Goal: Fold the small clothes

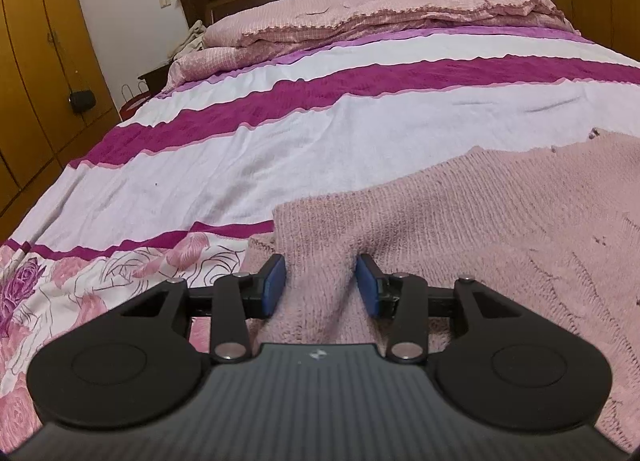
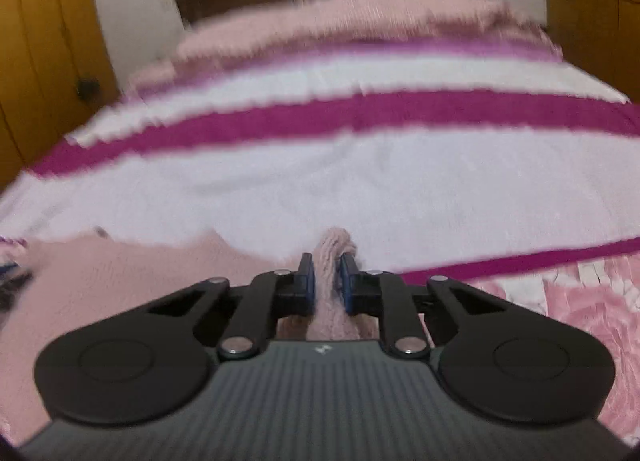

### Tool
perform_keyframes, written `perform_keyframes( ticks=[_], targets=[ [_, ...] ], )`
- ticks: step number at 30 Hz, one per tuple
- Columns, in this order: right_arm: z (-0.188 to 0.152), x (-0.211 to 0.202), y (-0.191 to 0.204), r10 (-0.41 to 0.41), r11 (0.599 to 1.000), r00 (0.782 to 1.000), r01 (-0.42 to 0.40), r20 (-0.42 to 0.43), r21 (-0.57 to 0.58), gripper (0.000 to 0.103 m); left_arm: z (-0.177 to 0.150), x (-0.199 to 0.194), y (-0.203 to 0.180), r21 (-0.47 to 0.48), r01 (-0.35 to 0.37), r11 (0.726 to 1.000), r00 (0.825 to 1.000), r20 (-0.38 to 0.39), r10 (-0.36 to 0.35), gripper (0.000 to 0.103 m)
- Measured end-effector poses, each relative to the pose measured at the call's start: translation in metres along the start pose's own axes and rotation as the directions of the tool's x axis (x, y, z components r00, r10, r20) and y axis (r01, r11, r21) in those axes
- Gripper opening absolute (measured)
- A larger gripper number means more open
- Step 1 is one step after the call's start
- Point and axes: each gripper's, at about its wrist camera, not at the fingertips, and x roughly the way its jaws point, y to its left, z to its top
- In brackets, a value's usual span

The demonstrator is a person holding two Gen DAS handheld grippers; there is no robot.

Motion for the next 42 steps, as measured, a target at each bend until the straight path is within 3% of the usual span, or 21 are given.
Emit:
perform_keyframes(
  ticks=[3, 6, 10, 15, 19, 25, 30, 37, 42],
  targets=[
    [-0.007, 0.014, 0.001, -0.146, 0.987, 0.989, 0.144, -0.024, -0.068, 0.016, 0.0, 0.002, -0.001, -0.004, -0.016, 1.0, 1.0, -0.001, 0.016, 0.057],
    [-0.013, 0.023, -0.001, -0.16, 0.986, 0.986, 0.157, -0.037, -0.053, 0.02, 0.0, 0.003, 0.003, -0.029, -0.012, 0.999, 1.0, -0.006, 0.012, 0.06],
    [-0.009, 0.005, -0.003, -0.209, 0.978, 0.978, 0.209, -0.002, -0.018, 0.049, 0.003, 0.001, 0.011, -0.071, 0.007, 0.997, 1.0, -0.025, -0.008, 0.062],
    [-0.012, -0.04, -0.009, -0.16, 0.985, 0.986, 0.157, 0.047, 0.069, 0.056, 0.005, -0.022, 0.014, -0.076, 0.018, 0.997, 1.0, -0.021, -0.02, 0.063],
    [-0.028, -0.073, -0.011, -0.111, 0.984, 0.993, 0.103, 0.045, 0.146, 0.07, 0.002, -0.052, 0.013, -0.091, 0.044, 0.995, 0.999, -0.025, -0.047, 0.064],
    [-0.061, -0.099, -0.017, -0.081, 0.957, 0.997, 0.078, 0.0, 0.279, 0.071, -0.007, -0.099, 0.006, -0.126, 0.069, 0.99, 0.997, -0.03, -0.073, 0.066],
    [-0.084, -0.102, -0.02, -0.033, 0.929, 0.999, 0.035, -0.012, 0.368, 0.071, -0.023, -0.127, 0.003, -0.171, 0.083, 0.982, 0.995, -0.045, -0.092, 0.067],
    [-0.104, -0.096, -0.02, 0.004, 0.912, 1.0, -0.001, -0.006, 0.409, 0.073, -0.044, -0.134, 0.007, -0.247, 0.061, 0.967, 0.989, -0.116, -0.092, 0.067],
    [-0.106, -0.089, -0.024, 0.044, 0.895, 0.999, -0.043, 0.01, 0.444, 0.076, -0.053, -0.137, 0.009, -0.265, 0.046, 0.963, 0.989, -0.127, -0.082, 0.067]
  ],
)
